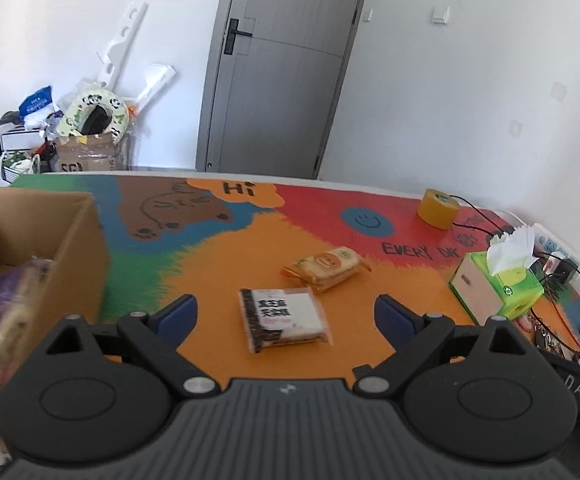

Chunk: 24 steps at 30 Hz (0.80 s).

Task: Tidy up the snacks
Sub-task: 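Move both grippers back over the remaining snacks on the mat, then grasp the white black-sesame cake pack with the left gripper while the right approaches the orange-labelled pack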

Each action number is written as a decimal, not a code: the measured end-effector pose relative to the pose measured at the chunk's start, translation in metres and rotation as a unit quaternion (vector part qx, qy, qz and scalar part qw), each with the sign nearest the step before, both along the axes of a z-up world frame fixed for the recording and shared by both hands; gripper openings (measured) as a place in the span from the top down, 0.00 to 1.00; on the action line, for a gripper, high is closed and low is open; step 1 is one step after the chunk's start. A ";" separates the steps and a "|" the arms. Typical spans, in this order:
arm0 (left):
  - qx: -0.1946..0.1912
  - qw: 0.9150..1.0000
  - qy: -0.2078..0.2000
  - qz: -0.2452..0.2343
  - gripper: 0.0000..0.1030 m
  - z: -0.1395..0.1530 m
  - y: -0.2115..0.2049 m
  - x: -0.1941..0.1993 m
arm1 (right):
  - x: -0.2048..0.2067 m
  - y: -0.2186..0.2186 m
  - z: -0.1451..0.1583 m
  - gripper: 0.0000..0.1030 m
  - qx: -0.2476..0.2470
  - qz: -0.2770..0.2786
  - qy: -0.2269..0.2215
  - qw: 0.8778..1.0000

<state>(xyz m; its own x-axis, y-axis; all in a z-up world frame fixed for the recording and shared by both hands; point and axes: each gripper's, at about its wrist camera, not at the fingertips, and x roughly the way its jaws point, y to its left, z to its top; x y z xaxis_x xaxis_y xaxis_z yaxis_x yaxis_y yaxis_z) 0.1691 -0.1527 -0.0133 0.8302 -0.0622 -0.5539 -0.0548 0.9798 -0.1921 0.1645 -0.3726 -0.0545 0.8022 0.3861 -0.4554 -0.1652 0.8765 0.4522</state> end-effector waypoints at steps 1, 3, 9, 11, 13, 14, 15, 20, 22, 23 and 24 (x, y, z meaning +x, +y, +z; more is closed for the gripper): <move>0.000 1.000 0.002 0.001 0.08 -0.003 -0.002 0.005 | 0.004 -0.001 0.000 0.02 0.000 -0.001 0.000 1.000; -0.001 1.000 0.010 0.007 0.08 -0.009 -0.004 0.015 | 0.010 -0.003 -0.002 0.02 0.001 -0.003 0.001 1.000; -0.002 0.999 0.034 0.015 0.08 -0.028 -0.005 0.041 | 0.027 -0.008 -0.011 0.05 0.001 -0.011 0.011 1.000; 0.002 0.999 0.041 0.015 0.08 -0.033 -0.007 0.047 | 0.032 -0.010 -0.015 0.06 0.000 -0.015 0.016 1.000; 0.004 0.999 0.047 0.014 0.08 -0.039 -0.011 0.053 | 0.036 -0.011 -0.020 0.06 -0.002 -0.020 0.020 1.000; 0.006 0.999 0.051 0.014 0.08 -0.042 -0.014 0.056 | 0.038 -0.011 -0.022 0.06 -0.003 -0.021 0.021 1.000; 0.007 0.998 0.054 0.014 0.08 -0.045 -0.016 0.058 | 0.039 -0.012 -0.023 0.06 -0.004 -0.022 0.022 1.000; 0.029 0.997 0.068 0.017 0.08 -0.060 -0.028 0.067 | 0.043 -0.016 -0.031 0.06 0.001 -0.029 0.027 0.999; 0.032 0.997 0.073 0.020 0.09 -0.066 -0.030 0.069 | 0.043 -0.018 -0.034 0.06 0.003 -0.031 0.031 0.999; 0.038 0.996 0.076 0.021 0.09 -0.067 -0.031 0.070 | 0.044 -0.019 -0.036 0.06 0.006 -0.031 0.032 0.999; 0.042 0.996 0.078 0.021 0.09 -0.069 -0.033 0.070 | 0.044 -0.019 -0.037 0.06 0.007 -0.030 0.033 0.999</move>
<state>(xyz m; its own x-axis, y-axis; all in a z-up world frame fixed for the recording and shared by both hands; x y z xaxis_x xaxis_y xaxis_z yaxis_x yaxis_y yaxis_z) 0.2392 -0.1852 -0.0825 0.7343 0.0233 -0.6784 -0.1192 0.9883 -0.0950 0.2087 -0.3919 -0.0919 0.7926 0.3448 -0.5029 -0.0814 0.8772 0.4731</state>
